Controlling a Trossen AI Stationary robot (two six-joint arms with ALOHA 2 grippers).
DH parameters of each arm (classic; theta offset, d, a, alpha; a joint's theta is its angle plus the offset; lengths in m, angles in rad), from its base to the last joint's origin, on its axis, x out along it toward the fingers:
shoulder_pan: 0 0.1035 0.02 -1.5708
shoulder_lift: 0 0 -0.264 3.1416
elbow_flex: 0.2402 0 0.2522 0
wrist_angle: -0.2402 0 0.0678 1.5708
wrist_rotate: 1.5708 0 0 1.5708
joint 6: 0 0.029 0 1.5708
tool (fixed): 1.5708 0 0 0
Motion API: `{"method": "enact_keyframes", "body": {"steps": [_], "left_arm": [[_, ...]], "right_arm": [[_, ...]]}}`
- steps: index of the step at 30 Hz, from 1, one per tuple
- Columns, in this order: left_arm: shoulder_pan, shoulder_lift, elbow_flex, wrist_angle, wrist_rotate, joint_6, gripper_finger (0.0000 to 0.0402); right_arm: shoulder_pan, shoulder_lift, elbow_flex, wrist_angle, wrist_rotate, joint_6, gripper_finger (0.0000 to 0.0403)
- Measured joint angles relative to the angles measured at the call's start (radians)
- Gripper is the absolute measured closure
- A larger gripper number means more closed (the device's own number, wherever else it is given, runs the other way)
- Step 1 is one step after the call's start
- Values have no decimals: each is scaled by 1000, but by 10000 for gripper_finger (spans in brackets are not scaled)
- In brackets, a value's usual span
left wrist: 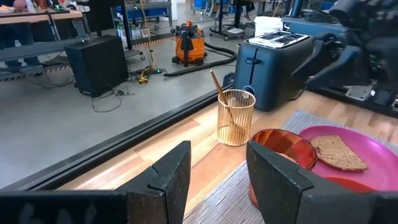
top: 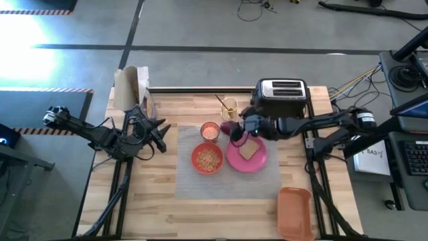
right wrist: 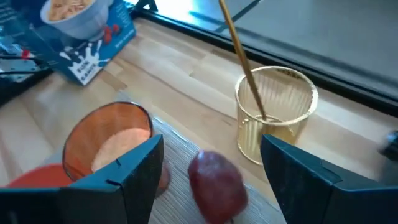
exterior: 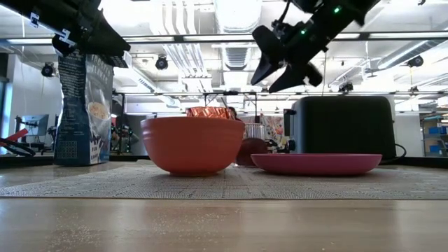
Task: Arrange a breakfast setting
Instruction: Put the gold spoon on the gray tablemat to the left of the orange bowl
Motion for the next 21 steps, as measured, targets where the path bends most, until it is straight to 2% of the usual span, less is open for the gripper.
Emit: {"method": "enact_keyframes", "body": {"steps": [7, 21], "left_arm": [[0, 0, 0, 0, 0, 0, 263], [0, 3, 0, 5, 0, 0, 263]], "right_arm": [[-125, 34, 0, 76, -204, -113, 156], [-285, 142, 0, 301, -353, -512, 160]]}}
